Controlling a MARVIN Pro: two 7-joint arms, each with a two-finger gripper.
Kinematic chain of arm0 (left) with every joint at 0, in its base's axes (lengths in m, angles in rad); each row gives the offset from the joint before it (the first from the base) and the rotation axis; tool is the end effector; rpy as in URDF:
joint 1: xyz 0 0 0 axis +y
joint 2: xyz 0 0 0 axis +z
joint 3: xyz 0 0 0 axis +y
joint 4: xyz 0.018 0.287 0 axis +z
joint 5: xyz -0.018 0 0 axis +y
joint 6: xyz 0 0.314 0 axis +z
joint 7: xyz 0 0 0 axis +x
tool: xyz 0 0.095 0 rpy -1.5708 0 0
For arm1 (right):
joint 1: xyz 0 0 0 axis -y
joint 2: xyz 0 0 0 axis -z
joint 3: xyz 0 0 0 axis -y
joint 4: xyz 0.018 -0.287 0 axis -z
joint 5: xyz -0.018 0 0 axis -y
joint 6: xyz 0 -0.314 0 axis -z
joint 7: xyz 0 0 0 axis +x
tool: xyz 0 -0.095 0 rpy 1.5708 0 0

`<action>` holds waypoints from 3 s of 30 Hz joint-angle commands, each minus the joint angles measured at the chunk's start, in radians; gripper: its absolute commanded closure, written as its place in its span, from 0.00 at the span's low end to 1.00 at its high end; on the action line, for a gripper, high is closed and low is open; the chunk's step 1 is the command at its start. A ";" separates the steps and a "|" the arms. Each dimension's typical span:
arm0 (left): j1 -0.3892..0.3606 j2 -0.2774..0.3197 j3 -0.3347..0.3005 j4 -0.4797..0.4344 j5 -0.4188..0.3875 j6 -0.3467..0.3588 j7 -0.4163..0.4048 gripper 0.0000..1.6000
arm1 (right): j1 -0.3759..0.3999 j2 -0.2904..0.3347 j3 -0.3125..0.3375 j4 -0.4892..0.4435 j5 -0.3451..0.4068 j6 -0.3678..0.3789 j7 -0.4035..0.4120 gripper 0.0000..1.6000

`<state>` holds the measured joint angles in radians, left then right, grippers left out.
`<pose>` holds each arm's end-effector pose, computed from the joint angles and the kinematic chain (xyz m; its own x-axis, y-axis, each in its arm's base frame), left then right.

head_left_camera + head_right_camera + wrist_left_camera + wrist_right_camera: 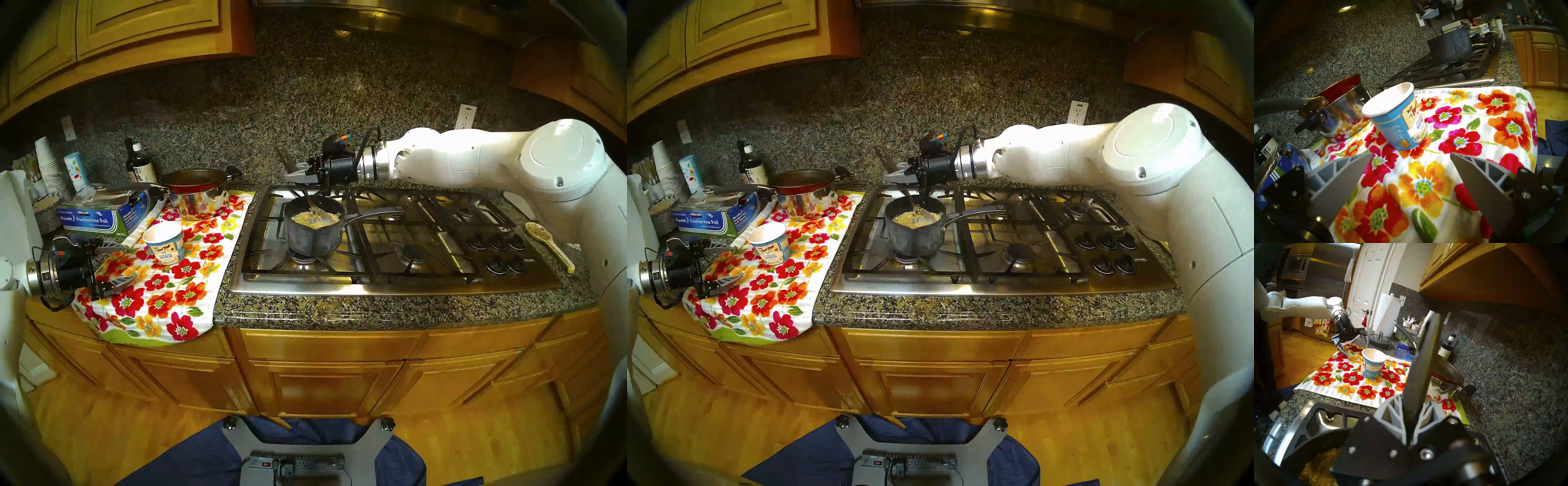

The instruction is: Pour oats into pot and stir with a spoon

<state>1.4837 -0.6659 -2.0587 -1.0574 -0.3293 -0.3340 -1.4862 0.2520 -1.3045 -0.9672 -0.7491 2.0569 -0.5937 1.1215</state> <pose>0.3291 0.3796 -0.1878 -0.0815 -0.5278 0.8454 -0.7264 -0.5494 -0.4130 0.5820 0.0722 -0.0608 -0.3189 0.2566 0.9124 0.9407 -0.0322 0.3378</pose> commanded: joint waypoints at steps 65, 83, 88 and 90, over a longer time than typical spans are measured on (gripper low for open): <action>-0.016 0.019 -0.016 -0.014 -0.021 0.000 0.003 0.00 | 0.031 0.025 -0.012 -0.028 0.005 -0.053 -0.021 1.00; -0.015 0.018 -0.016 -0.014 -0.017 0.000 0.003 0.00 | 0.083 -0.086 0.044 -0.096 0.017 -0.054 -0.122 1.00; -0.016 0.018 -0.016 -0.014 -0.019 0.000 0.003 0.00 | 0.048 -0.119 0.036 -0.015 0.014 -0.042 -0.145 1.00; -0.016 0.019 -0.016 -0.014 -0.019 0.000 0.003 0.00 | 0.035 -0.126 0.026 0.016 0.011 -0.036 -0.152 1.00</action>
<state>1.4842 -0.6659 -2.0586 -1.0575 -0.3290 -0.3341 -1.4861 0.2800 -1.3902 -0.9525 -0.8399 2.0575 -0.6470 1.0097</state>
